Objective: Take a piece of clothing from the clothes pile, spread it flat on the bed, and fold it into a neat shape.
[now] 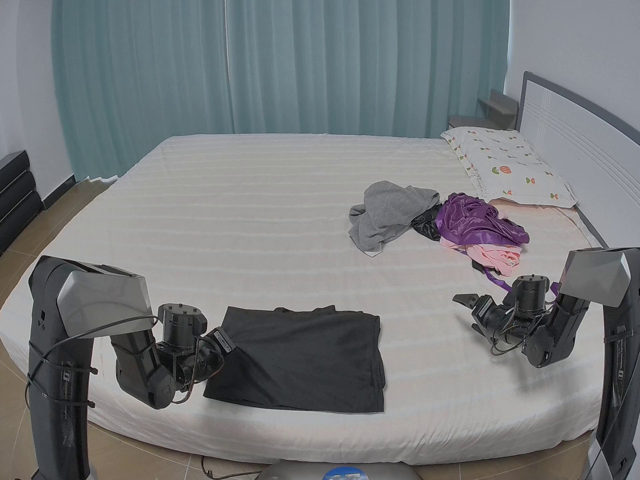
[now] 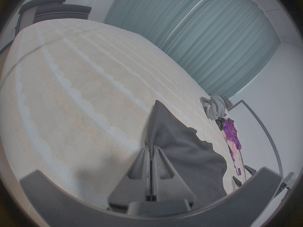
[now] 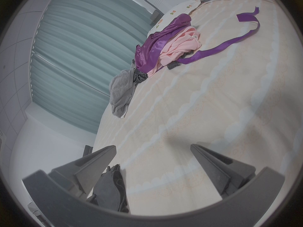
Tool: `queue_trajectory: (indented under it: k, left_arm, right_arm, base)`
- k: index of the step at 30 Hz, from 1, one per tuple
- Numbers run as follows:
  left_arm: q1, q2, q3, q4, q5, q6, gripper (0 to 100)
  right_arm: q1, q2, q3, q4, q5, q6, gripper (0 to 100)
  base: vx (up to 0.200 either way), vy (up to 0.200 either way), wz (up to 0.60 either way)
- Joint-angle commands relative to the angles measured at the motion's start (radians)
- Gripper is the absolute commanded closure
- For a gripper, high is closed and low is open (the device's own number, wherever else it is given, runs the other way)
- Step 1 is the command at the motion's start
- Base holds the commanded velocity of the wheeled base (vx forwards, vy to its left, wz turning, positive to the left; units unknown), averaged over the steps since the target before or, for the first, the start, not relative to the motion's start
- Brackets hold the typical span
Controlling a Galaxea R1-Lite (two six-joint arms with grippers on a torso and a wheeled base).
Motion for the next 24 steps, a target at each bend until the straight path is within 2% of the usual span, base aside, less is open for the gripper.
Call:
queue_trajectory:
  k: [1,24]
  left_arm:
    - [0.001,-0.005,-0.001,0.0,0.0,-0.002,100]
    - [0.001,-0.003,-0.006,0.0,0.002,-0.014,100]
  right_arm:
    - [0.0,0.001,0.001,0.0,0.0,0.0,0]
    - [0.0,0.002,0.003,0.0,0.0,0.0,0]
  base:
    - [0.0,0.0,0.0]
    - [0.0,0.191,0.0]
